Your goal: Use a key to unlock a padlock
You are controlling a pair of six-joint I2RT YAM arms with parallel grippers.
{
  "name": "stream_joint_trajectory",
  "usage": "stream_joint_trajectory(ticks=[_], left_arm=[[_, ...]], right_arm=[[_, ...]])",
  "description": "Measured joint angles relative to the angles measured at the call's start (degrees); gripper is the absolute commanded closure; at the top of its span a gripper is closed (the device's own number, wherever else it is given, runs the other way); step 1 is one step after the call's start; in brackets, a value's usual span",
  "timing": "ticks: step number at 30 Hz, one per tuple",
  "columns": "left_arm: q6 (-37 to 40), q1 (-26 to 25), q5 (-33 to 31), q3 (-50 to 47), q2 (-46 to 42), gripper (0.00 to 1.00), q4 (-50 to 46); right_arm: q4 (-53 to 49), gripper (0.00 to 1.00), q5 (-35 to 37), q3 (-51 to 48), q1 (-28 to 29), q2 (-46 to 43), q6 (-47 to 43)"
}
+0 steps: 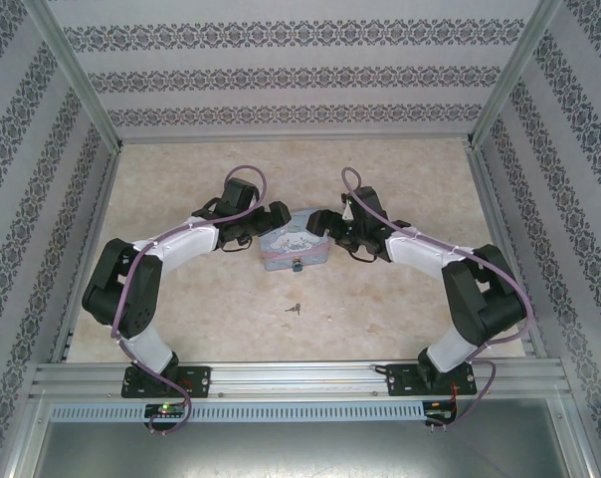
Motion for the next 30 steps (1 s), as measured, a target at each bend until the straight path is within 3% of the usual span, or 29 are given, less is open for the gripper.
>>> stream_joint_trajectory(ticks=[17,20,22,30], left_arm=[[-0.72,-0.22,1.49,-3.19,-1.88,0.0,0.83],[-1.2,-0.63,1.53,-4.15,-2.23,0.0,1.79],[-1.6,-0.96,1.75,-4.63,-2.23,0.0,2.38],[-1.75,-1.44,1.4,-5.14,-2.91,0.01,2.58]], right_arm=[[1.31,0.13,-0.57,-5.01,4.61,-3.74,1.81],[1.07,0.1,-0.22,-5.25,4.57,-3.96,1.92],[0.61,0.02,0.31,-5.27,3.85,-4.26,1.97],[-1.73,0.02,5.18,-6.25,-3.04,-12.33,1.51]])
